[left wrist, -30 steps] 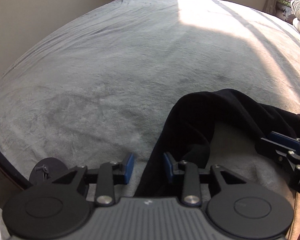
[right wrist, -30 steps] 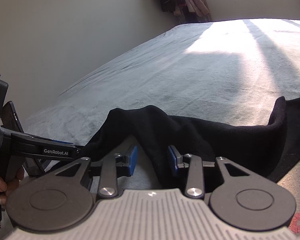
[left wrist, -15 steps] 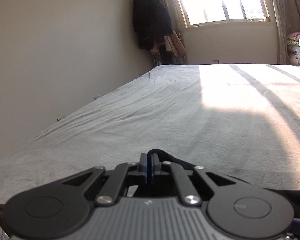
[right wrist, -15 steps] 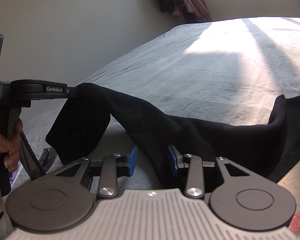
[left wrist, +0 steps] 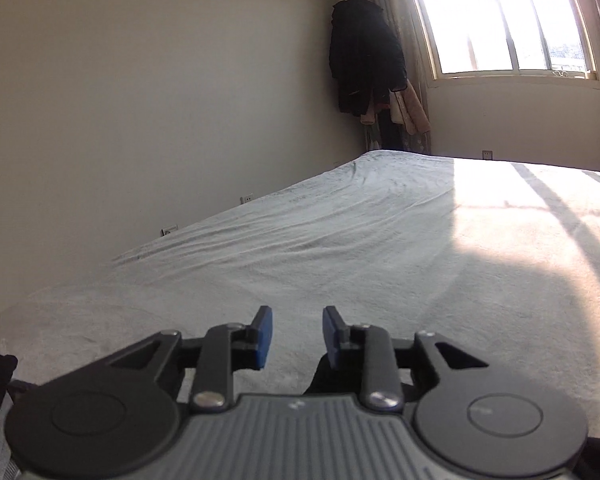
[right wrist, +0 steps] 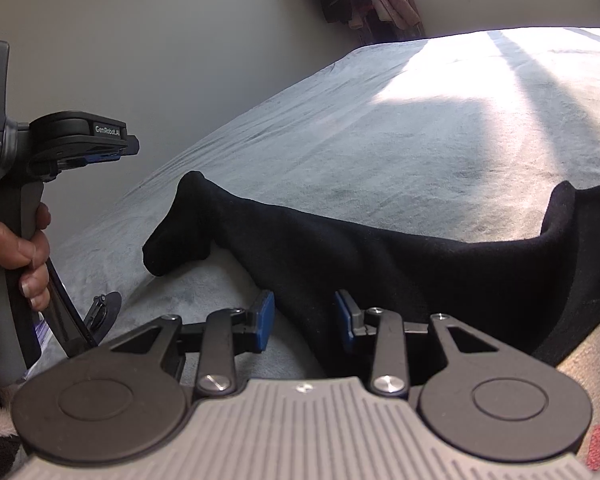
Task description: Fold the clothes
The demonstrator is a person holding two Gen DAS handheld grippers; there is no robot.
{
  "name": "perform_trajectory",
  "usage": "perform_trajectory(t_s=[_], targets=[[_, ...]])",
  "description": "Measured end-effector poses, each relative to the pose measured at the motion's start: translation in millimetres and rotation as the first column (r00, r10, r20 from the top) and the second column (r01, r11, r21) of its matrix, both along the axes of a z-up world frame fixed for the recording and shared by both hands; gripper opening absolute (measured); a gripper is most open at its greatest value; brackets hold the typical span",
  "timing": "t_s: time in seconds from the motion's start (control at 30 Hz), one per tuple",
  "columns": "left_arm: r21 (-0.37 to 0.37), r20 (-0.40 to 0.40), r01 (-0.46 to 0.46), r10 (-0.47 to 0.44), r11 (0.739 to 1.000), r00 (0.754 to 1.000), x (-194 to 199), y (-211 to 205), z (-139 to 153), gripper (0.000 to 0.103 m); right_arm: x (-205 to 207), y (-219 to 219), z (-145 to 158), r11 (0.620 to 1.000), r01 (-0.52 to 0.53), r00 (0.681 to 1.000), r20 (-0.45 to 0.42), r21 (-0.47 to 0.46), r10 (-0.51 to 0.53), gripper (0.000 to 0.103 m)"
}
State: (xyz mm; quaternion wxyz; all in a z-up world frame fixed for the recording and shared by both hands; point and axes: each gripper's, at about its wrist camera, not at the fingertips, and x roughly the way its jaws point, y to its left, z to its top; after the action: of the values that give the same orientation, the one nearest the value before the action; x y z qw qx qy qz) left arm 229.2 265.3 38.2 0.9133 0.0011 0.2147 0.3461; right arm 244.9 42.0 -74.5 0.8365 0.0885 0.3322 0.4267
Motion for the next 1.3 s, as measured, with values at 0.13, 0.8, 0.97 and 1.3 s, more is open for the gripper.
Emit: perform_trajectory(t_s=[0.13, 0.8, 0.97, 1.3], targets=[[-0.275, 0.058, 0.036, -0.021, 0.961, 0.998, -13.4, 10.0, -5.7, 0.053, 0.1, -0.9, 1.0, 1.0, 0.0, 1.0, -0.002, 0.001, 0.0, 0.038], [-0.672, 0.054, -0.165, 0.27, 0.722, 0.961, 40.0, 100.4, -79.8, 0.05, 4.0, -3.7, -1.4, 0.999, 0.006, 1.0, -0.028, 0.035, -0.005, 0.038], [-0.768, 0.078, -0.157, 0.334, 0.621, 0.939, 36.8, 121.3, -87.1, 0.015, 4.5, -3.6, -1.5, 0.999, 0.007, 1.0, -0.029, 0.037, -0.006, 0.038], [-0.699, 0.349, 0.151, 0.149, 0.699, 0.925, 35.3, 96.7, -49.0, 0.009, 6.5, -3.4, -2.5, 0.999, 0.007, 0.999, -0.033, 0.042, -0.006, 0.038]])
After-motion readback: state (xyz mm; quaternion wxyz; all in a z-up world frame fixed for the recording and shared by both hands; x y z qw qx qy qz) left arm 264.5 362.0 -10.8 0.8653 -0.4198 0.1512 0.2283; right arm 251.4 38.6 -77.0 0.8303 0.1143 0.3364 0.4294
